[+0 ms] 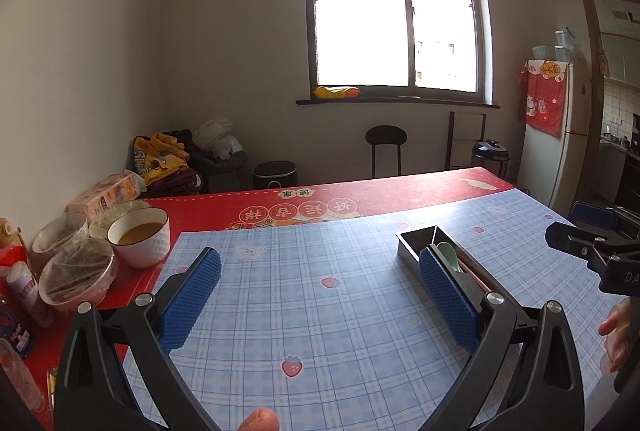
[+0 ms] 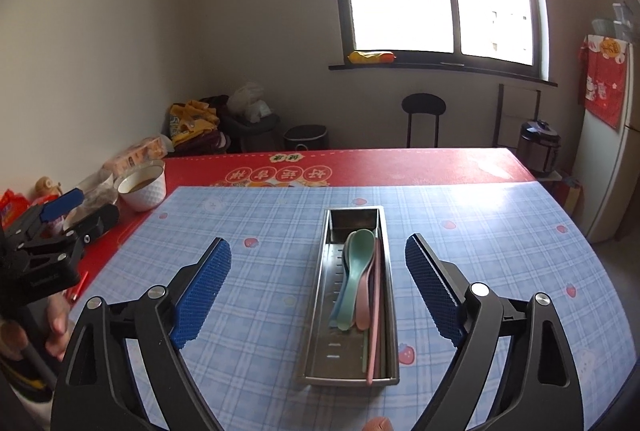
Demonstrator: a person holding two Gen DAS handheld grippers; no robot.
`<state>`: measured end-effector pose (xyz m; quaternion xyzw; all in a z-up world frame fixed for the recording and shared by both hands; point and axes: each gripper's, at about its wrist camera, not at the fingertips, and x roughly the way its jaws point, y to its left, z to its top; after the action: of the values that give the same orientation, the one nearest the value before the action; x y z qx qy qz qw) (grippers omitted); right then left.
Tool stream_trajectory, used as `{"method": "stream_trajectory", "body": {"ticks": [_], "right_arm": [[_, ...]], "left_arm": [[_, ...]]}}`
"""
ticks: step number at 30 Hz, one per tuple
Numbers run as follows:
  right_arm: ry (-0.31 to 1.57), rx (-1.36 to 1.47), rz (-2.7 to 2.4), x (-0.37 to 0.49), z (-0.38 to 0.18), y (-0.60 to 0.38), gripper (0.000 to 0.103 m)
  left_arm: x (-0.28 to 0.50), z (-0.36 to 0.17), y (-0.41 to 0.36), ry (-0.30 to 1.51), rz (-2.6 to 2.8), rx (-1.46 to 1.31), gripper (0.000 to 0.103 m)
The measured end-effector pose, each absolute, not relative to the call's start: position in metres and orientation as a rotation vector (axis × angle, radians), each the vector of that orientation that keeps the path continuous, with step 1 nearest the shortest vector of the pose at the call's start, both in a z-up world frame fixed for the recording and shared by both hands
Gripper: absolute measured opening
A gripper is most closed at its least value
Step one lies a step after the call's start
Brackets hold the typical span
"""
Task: Organize utensils
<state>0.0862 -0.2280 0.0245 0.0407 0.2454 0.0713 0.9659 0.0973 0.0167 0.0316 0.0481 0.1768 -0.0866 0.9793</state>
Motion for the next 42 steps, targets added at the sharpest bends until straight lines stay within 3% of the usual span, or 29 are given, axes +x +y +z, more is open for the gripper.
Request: {"method": "stream_trajectory", "body": {"ticks": [42], "right_arm": [[0.428,0.095,0.118,0.066,0.034,-0.234,0.087]], "left_arm": [[0.077,0.046,0.020,0.323,-0.123,0.082,0.097]]}}
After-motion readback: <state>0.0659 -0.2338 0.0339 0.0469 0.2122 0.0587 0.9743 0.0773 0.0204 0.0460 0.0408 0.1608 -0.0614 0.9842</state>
